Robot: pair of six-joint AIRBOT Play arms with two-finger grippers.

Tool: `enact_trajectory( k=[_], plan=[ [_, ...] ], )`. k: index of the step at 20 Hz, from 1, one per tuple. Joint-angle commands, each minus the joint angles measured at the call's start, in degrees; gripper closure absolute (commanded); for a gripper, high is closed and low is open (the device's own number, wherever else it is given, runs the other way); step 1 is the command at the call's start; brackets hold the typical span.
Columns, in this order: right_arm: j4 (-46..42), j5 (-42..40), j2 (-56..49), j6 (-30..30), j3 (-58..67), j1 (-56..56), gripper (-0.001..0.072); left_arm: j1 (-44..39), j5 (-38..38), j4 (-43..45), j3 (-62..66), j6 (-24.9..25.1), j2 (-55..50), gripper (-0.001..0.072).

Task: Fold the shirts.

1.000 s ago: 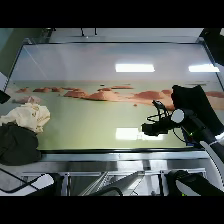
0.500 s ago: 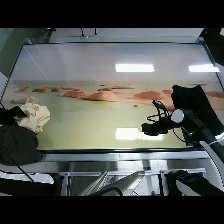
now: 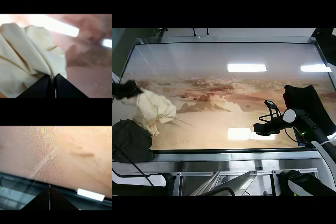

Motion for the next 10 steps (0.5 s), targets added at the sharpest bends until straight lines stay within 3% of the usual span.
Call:
enact_trajectory(
  k=[1, 5, 10],
  plan=[
    [0.0, 2.1, 0.0, -0.02, 0.0, -0.04, 0.0695, -9.57, -3.23, -17.29, 7.5, 0.5, 7.48, 0.0694],
    [-0.04, 7.1, 0.13, -3.89, 0.02, -0.04, 0.0695, -25.35, -3.06, -17.51, 5.55, 0.48, 15.26, 0.0694],
    [-2.64, 11.3, 0.11, -4.96, 0.02, -0.04, 0.0695, -43.87, -0.52, -13.88, -11.02, 0.48, 19.61, 0.0694]
  ],
)
